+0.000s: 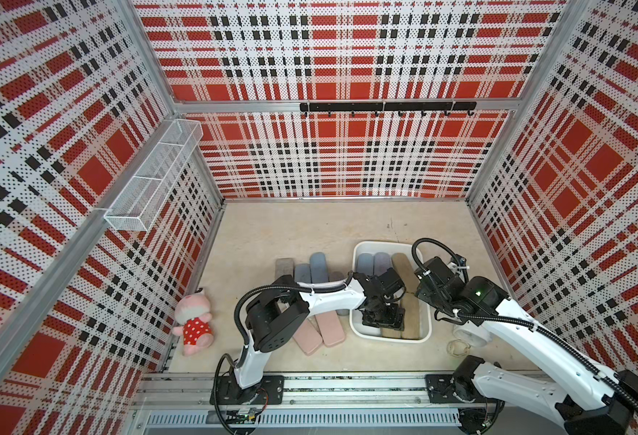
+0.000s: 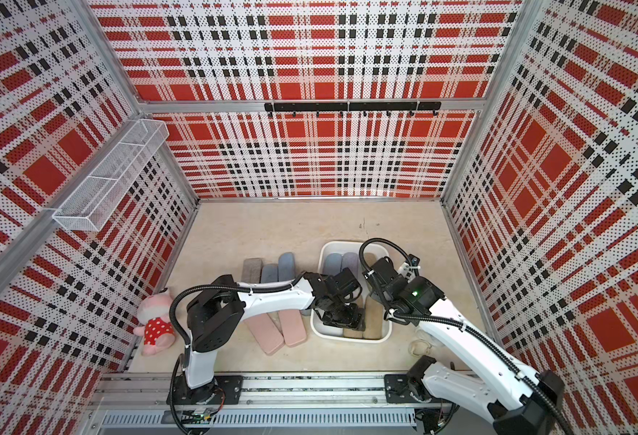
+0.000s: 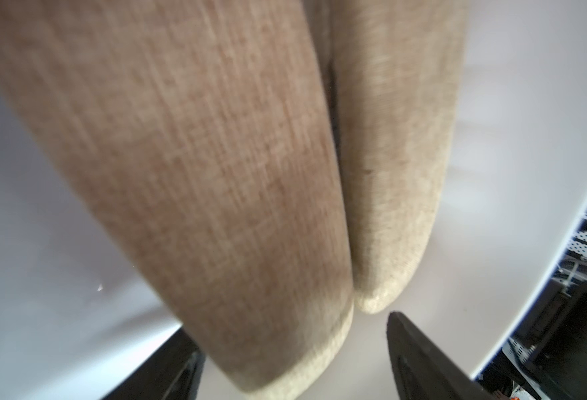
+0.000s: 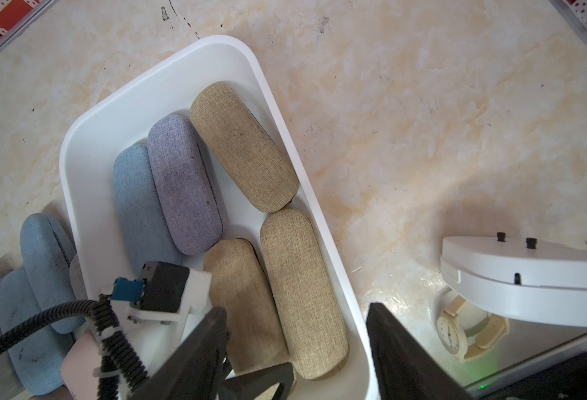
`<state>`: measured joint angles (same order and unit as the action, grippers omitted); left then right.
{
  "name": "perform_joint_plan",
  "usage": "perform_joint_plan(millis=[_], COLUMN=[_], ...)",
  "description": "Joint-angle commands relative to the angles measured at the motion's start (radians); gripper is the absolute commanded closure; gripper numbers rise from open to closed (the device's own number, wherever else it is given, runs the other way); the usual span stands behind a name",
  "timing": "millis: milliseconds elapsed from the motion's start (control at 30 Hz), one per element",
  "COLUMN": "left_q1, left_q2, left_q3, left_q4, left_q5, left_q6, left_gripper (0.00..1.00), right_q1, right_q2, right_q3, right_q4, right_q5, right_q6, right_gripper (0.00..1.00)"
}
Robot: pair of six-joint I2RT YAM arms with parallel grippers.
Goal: Put the glasses cases into the storage boxes
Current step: Place the glasses case in the storage box.
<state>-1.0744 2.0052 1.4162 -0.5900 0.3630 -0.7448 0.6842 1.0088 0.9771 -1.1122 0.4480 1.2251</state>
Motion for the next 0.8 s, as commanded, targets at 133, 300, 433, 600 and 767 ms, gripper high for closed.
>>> perform_joint_plan(millis=[133, 300, 433, 600, 767], left_q1=[0.002, 0.026, 0.048, 0.083, 0.151], left_q2=[0.017, -0.035, -0.149, -0.329, -0.548], left_q3=[0.036, -0.003, -0.045, -0.100, -0.229], left_q4=[0.015, 0.030, 0.048, 0.082, 0.198], left_q5=[-0.011, -0.028, -0.118, -0.212, -0.221], left_q6=[0.036, 0.036, 0.033, 0.004, -0.043], left_gripper=[0.16, 0.16, 0.15, 0.12, 0.07], right_q1=[-0.003, 0.000, 0.033, 0.118, 0.174], right_q2=[0.014, 0.020, 0.052, 0.111, 0.194], right_q3=[0.043, 0.053, 0.086, 0.154, 0.236], right_q4=[-0.018, 0.005, 0.032, 0.105, 0.174], right_q5=[-0.003, -0.018, -0.014, 0.012, 0.004], right_q6=[-0.013, -0.039, -0.063, -0.109, -0.177], right_gripper=[0.32, 0.32, 0.33, 0.33, 0.33])
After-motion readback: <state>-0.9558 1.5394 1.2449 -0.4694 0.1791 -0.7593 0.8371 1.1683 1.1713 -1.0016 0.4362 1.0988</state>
